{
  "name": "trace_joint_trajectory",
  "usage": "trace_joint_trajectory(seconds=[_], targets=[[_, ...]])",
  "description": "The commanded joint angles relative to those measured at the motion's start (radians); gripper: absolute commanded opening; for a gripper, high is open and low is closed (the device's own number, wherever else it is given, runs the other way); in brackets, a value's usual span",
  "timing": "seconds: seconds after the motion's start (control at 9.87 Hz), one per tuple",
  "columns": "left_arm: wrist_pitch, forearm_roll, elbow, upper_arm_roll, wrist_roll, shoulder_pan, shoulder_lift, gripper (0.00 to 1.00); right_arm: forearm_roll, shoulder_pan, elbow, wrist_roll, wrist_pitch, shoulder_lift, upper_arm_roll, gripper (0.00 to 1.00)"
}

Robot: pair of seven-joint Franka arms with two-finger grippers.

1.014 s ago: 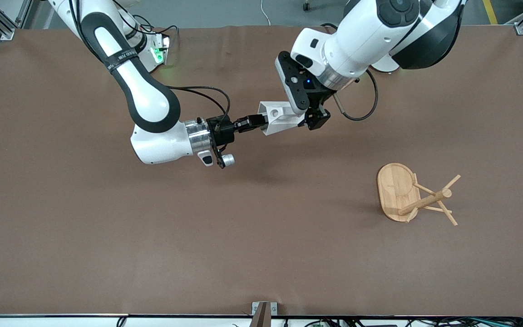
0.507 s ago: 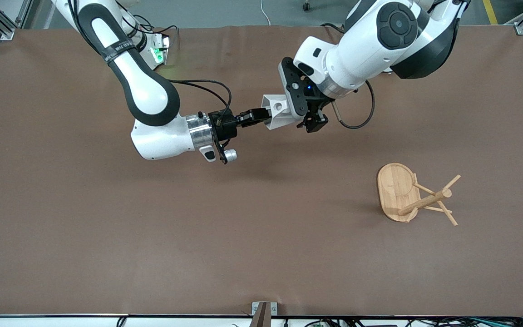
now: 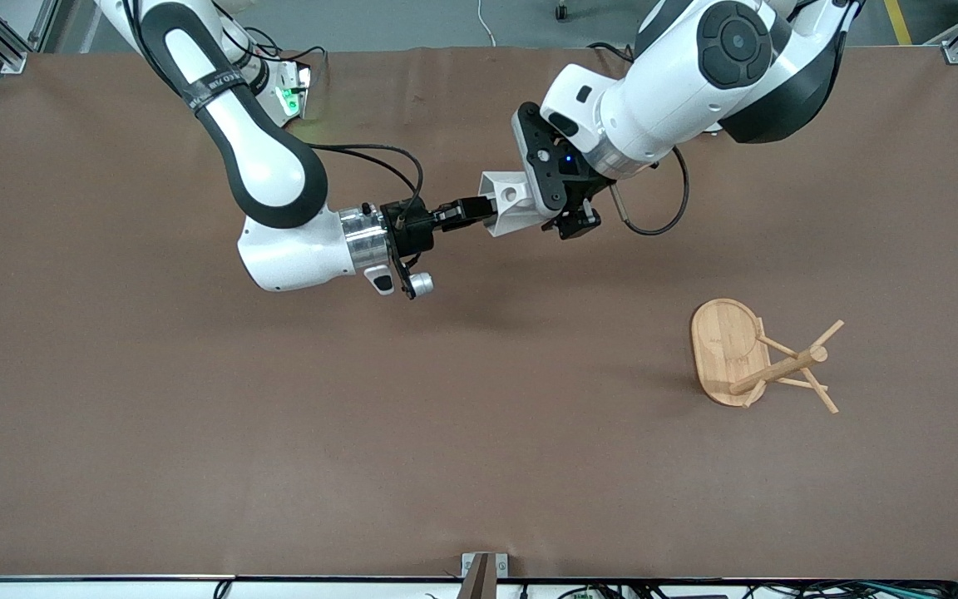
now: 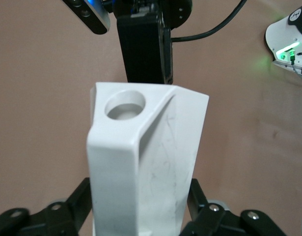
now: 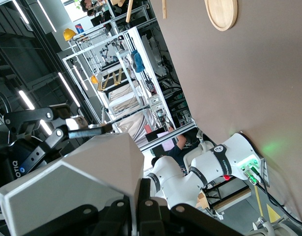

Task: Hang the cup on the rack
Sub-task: 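Grasp the cup with the left gripper from the right gripper, then carry the cup to the rack with the left gripper while the right gripper withdraws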

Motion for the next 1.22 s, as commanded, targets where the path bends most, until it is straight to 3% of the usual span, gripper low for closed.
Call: trace_joint_trajectory(seconds=[0.0, 0.1, 0.2, 0.51, 0.61, 0.81, 0.91, 1.11], targets=[[0.033, -0.015, -0.029, -0.004, 0.028, -0.003, 0.018, 0.39, 0.043, -0.01, -0.017, 0.028, -0.005, -0.037, 0.018, 0.02], [0.035, -0.018, -0.031, -0.004, 0.028, -0.005, 0.018, 0.17, 0.036, -0.014, -0.014, 0.082, -0.006, -0.038, 0.016, 0.15], [0.038, -0.018, -0.031, -0.004, 0.028, -0.005, 0.019, 0.04, 0.02, -0.016, -0.015, 0.124, 0.001, -0.055, 0.016, 0.99], [0.043, -0.015, -0.031, -0.004, 0.028, -0.003, 0.02, 0.0, 0.007, -0.019, -0.02, 0.13, 0.006, -0.069, 0.013, 1.0], [0.043, -0.014, -0.031, -0.004, 0.028, 0.0, 0.02, 0.0, -0.038, -0.023, -0.02, 0.13, 0.006, -0.069, 0.01, 1.0], [0.043, -0.011, -0.031, -0.002, 0.028, 0.004, 0.022, 0.0, -0.185, -0.084, -0.021, 0.2, 0.005, -0.074, 0.005, 1.0], [0.052, -0.009, -0.031, -0.002, 0.029, 0.004, 0.022, 0.0, -0.301, -0.104, -0.006, 0.295, 0.006, -0.08, 0.002, 1.0], [0.067, -0.009, -0.029, -0.001, 0.026, 0.004, 0.04, 0.0, -0.606, -0.128, 0.049, 0.531, -0.006, -0.113, -0.071, 1.0]])
